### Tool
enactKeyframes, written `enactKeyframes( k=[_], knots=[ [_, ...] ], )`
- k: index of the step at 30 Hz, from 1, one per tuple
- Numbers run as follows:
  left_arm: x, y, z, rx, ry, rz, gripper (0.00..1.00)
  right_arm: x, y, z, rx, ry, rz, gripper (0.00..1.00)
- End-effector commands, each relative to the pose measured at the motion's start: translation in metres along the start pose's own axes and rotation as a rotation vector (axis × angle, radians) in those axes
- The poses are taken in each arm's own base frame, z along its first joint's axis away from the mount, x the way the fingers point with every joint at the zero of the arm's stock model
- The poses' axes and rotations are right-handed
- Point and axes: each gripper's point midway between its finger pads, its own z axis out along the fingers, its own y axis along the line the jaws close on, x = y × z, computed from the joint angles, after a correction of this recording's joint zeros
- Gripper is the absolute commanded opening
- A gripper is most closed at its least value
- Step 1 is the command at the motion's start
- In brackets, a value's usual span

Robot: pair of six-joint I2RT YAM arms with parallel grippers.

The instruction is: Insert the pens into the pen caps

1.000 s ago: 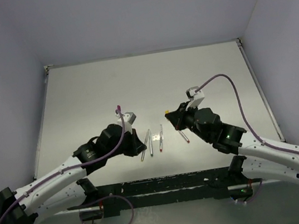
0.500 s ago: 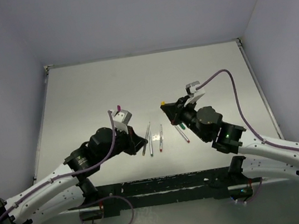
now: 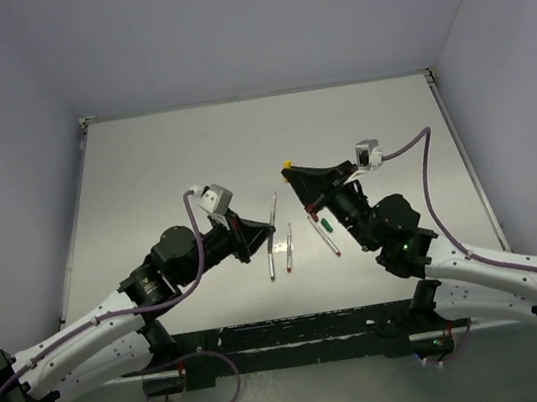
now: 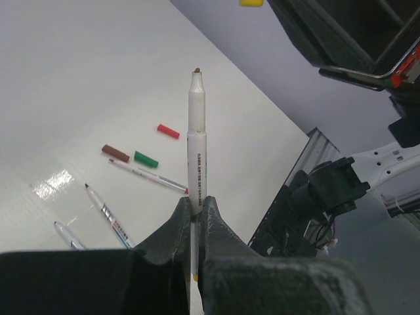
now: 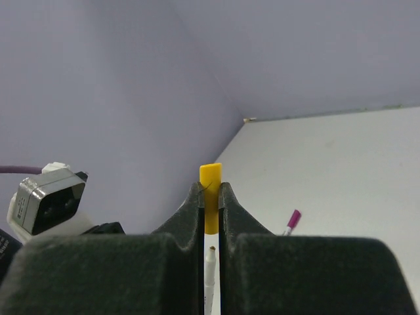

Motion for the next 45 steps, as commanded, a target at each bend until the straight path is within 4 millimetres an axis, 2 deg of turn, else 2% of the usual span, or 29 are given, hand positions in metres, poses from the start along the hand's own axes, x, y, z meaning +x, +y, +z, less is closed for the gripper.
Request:
enactKeyframes(
  k=[1,7,30,45],
  knots=[
    [-0.052,-0.028,-0.001,0.102,-0.195,0.046,0.00,-0.033,0.024,0.004,-0.098,-0.136,0.065,0.00],
    [-0.066,-0.035,0.000,0.121,-0.230,0.065,0.00,-0.028,0.026,0.008,-0.111,-0.139,0.075,0.00],
    [-0.073,-0.040,-0.005,0.140,-0.254,0.052,0.00,-0.010,0.029,0.010,-0.146,-0.109,0.084,0.00],
    [-0.071,-0.038,0.000,0.131,-0.247,0.049,0.00,-0.004,0.031,0.011,-0.161,-0.093,0.106,0.00]
  ],
)
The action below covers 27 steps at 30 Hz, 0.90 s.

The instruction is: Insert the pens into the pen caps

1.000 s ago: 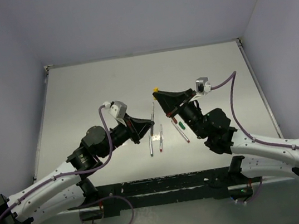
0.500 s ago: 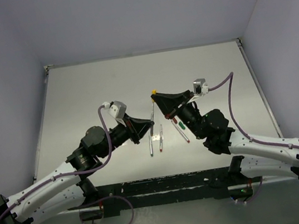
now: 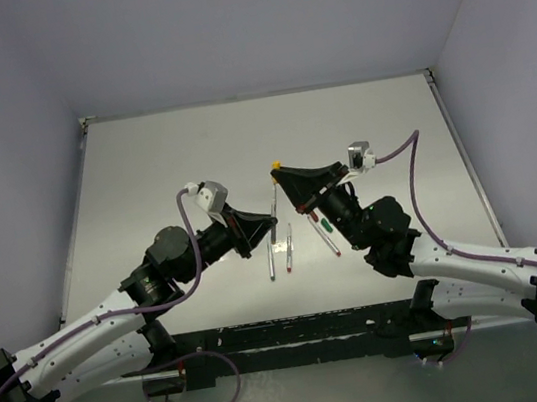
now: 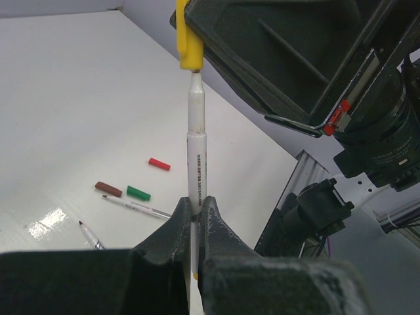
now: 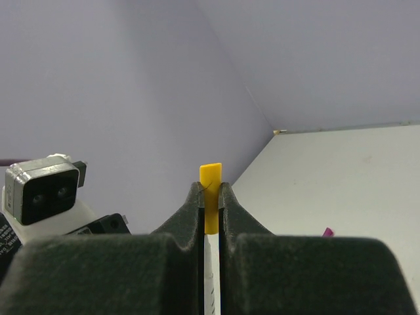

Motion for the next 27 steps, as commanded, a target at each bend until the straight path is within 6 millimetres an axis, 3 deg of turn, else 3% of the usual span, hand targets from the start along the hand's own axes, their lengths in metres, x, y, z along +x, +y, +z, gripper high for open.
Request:
enactKeyframes(
  k=[1,14,27],
  knots=[
    [-0.036,-0.019,0.003,0.058,-0.108,0.012,0.00,-0.008,0.012,0.001,-0.046,-0.029,0.031,0.00],
    [-0.040,-0.017,0.000,0.043,-0.126,0.012,0.00,-0.007,0.013,-0.001,-0.054,-0.017,0.034,0.00],
    [-0.066,-0.022,-0.003,0.045,-0.229,-0.010,0.00,0.032,0.004,-0.007,-0.047,0.125,0.017,0.00]
  ],
)
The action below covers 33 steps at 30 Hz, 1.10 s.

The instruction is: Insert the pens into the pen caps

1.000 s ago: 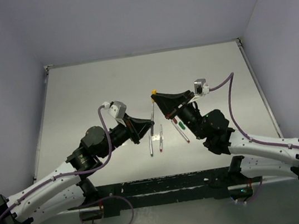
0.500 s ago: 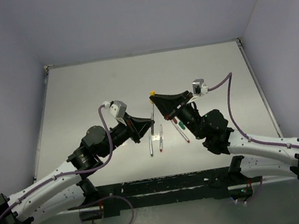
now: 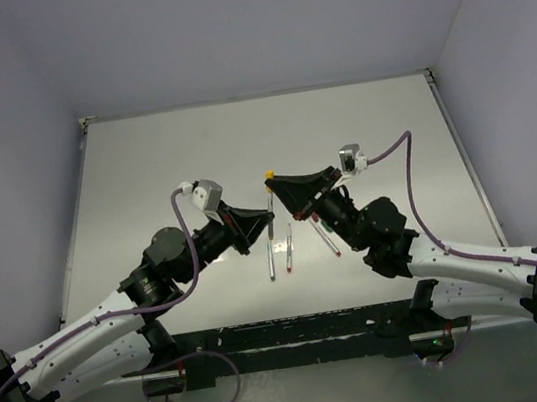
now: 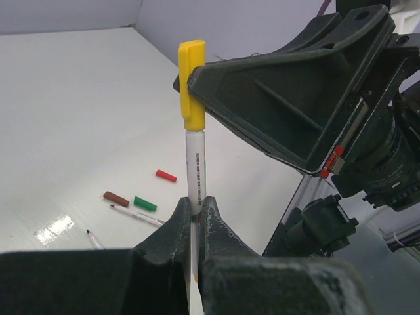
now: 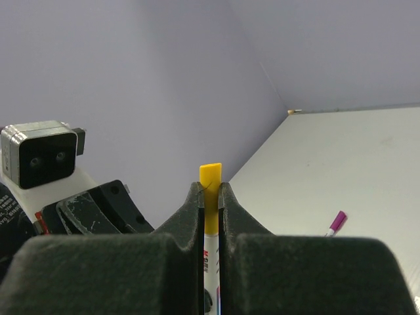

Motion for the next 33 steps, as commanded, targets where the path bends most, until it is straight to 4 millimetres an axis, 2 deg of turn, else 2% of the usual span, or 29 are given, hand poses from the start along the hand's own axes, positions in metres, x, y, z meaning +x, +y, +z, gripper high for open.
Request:
enactKeyframes(
  k=[1,11,19,30,33],
  knots=[
    [-0.058,-0.025,-0.002,0.065,-0.192,-0.017,0.00,0.015,-0.002,-0.002,0.001,0.065,-0.003,0.00],
    [-0.102,-0.031,-0.002,0.052,-0.332,-0.004,0.00,0.055,-0.022,-0.013,0.077,0.243,-0.033,0.00],
    [-0.133,-0.031,0.000,0.025,-0.445,0.030,0.00,0.097,-0.034,-0.027,0.100,0.364,0.002,0.00],
    [-0.183,-0.035,-0.016,-0.021,-0.600,0.086,0.00,0.140,-0.041,-0.044,0.127,0.476,-0.018,0.00],
    [-0.190,-0.036,-0.015,-0.028,-0.610,0.100,0.00,0.149,-0.037,-0.044,0.119,0.502,-0.037,0.00]
  ],
)
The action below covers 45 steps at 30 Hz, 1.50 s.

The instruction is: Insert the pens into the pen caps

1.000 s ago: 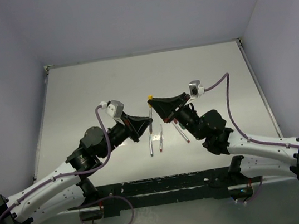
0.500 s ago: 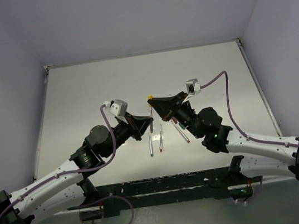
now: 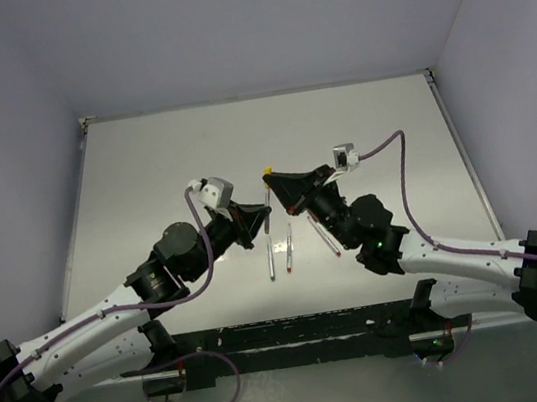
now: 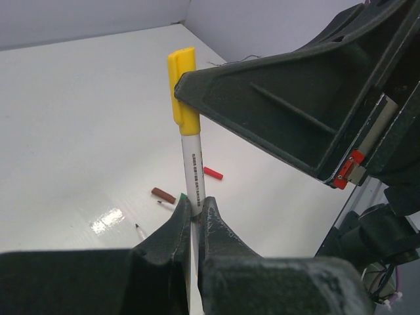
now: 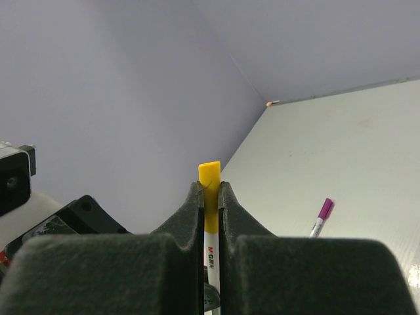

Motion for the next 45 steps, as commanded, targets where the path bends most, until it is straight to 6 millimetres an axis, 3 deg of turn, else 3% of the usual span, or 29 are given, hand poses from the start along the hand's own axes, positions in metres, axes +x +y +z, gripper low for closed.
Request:
enactKeyframes(
  k=[1,6,11,12,16,18,23,26,31,35,40,45],
  knots=[
    [-0.194,-0.035,-0.029,0.066,-0.600,-0.054,0.00,0.125,-0.023,-0.044,0.022,0.447,-0.111,0.00],
    [-0.184,-0.032,-0.022,0.054,-0.556,-0.052,0.00,0.125,-0.020,-0.040,0.028,0.434,-0.146,0.00],
    [-0.154,-0.019,-0.016,0.006,-0.461,-0.060,0.00,0.100,-0.018,-0.028,0.068,0.374,-0.203,0.01],
    [-0.146,-0.017,-0.016,-0.001,-0.442,-0.065,0.00,0.093,-0.017,-0.025,0.080,0.353,-0.213,0.06],
    [-0.106,-0.006,-0.017,-0.021,-0.339,-0.098,0.00,0.056,-0.003,-0.018,0.069,0.267,-0.259,0.32],
    [-0.083,0.001,-0.016,-0.039,-0.276,-0.113,0.00,0.028,0.005,-0.016,0.073,0.196,-0.282,0.40],
    [-0.017,0.030,-0.016,-0.164,-0.097,-0.155,0.00,-0.043,0.020,-0.026,0.086,0.018,-0.279,0.54],
    [0.007,0.050,-0.015,-0.269,-0.025,-0.155,0.00,-0.063,0.022,-0.037,0.088,-0.026,-0.264,0.55],
    [0.027,0.085,-0.002,-0.450,0.080,-0.096,0.00,-0.060,0.004,-0.053,0.139,0.000,-0.254,0.55],
    [0.033,0.127,0.016,-0.528,0.164,-0.119,0.00,-0.048,-0.010,-0.064,0.175,0.037,-0.237,0.55],
    [0.062,0.176,0.026,-0.626,0.318,-0.147,0.00,-0.038,-0.030,-0.077,0.239,0.064,-0.216,0.55],
    [0.098,0.197,0.038,-0.663,0.463,-0.172,0.00,-0.031,-0.041,-0.082,0.278,0.085,-0.219,0.55]
  ],
)
